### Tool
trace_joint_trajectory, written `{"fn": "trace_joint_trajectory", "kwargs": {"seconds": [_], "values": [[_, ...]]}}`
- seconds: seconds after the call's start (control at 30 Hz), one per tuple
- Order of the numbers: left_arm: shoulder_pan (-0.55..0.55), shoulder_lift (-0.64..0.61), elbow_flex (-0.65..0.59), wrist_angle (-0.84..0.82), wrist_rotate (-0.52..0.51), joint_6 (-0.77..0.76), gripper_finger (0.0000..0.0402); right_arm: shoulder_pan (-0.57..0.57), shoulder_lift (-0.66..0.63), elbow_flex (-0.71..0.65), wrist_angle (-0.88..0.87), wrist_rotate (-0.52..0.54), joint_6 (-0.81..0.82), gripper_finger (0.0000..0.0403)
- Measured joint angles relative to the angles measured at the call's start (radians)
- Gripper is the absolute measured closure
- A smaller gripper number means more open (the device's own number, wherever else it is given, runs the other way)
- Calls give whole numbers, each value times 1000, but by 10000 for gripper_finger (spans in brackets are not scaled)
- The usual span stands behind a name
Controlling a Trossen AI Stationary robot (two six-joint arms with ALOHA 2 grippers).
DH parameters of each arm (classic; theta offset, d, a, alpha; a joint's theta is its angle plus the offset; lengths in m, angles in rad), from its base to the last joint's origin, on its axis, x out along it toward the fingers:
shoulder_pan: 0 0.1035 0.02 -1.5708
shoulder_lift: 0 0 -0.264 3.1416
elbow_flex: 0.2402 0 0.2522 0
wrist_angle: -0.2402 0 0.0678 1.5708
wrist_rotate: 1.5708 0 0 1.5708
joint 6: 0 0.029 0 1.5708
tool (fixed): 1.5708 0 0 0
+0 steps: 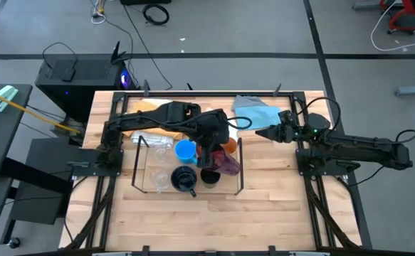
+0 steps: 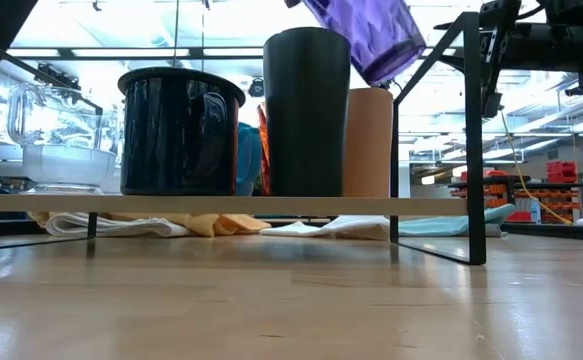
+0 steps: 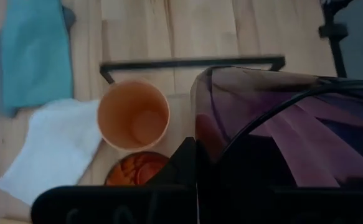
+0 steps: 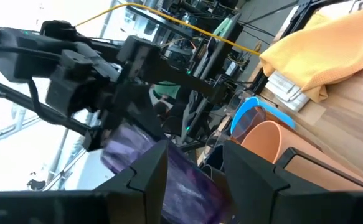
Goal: Stack small to large cups/mugs on shelf
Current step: Put the purple cup on the shelf
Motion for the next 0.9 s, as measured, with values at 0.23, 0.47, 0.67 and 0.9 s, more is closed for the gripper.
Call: {"fn": "trace_joint_trajectory", "kwargs": {"seconds": [0.23,0.47,0.67,0.9], "values": [[-11,23,0,-18,0,0,390,0,0,0,-1,0,-1,243],[-12,30,0,-21,0,20,390,0,0,0,0,0,-1,243],[-10,31,-1,-21,0,31,390,0,0,0,-1,0,-1,243],[-7,31,-1,-16,0,72,390,0,0,0,-1,0,2,243]]}}
